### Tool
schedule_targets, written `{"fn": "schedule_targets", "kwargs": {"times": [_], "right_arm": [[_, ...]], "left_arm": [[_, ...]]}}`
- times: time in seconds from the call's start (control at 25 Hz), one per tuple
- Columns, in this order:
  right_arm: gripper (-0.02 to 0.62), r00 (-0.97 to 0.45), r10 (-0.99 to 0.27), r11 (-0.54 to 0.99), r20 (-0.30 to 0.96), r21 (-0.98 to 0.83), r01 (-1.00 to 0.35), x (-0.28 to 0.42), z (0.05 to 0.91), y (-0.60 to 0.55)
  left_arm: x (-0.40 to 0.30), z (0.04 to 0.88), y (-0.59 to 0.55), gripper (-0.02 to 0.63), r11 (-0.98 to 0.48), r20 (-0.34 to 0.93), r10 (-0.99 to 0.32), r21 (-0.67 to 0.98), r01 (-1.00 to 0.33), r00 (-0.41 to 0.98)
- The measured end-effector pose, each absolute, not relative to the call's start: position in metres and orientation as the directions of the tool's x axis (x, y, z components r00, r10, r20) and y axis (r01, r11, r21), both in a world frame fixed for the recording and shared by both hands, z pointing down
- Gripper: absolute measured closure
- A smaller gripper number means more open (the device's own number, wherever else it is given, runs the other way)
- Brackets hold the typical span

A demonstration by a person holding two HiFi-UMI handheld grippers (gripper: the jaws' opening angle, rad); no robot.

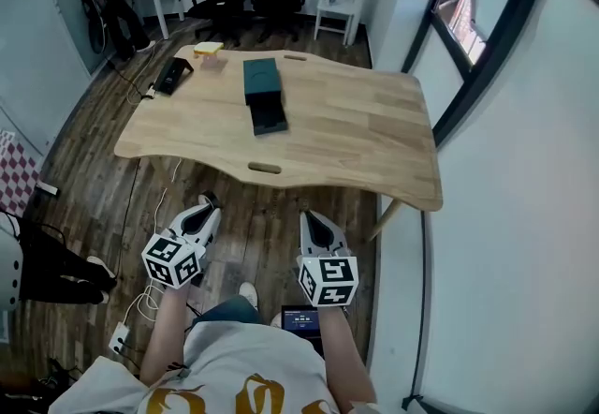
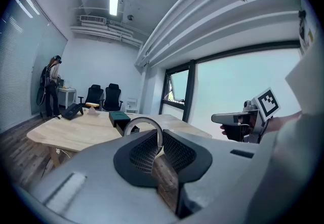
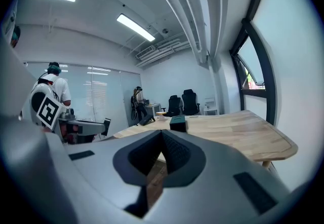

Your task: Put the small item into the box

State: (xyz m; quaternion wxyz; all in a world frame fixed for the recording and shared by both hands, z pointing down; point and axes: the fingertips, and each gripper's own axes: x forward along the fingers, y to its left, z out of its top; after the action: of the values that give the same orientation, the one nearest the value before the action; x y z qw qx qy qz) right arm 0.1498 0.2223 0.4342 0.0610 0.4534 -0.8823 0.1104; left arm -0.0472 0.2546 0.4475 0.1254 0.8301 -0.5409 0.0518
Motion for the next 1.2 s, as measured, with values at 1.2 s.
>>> {"fn": "schedule_targets", "kwargs": {"times": [1.2], "right_arm": [[0.591,-0.501,-0.823,0.487,0.267,-0.123,-0.865,0.048,0.453,-0.139]], "left_arm": [[-0.136,0.458,-0.138,0.569,-0.481,0.203,-0.833,0.194,-0.855,0.514]]}}
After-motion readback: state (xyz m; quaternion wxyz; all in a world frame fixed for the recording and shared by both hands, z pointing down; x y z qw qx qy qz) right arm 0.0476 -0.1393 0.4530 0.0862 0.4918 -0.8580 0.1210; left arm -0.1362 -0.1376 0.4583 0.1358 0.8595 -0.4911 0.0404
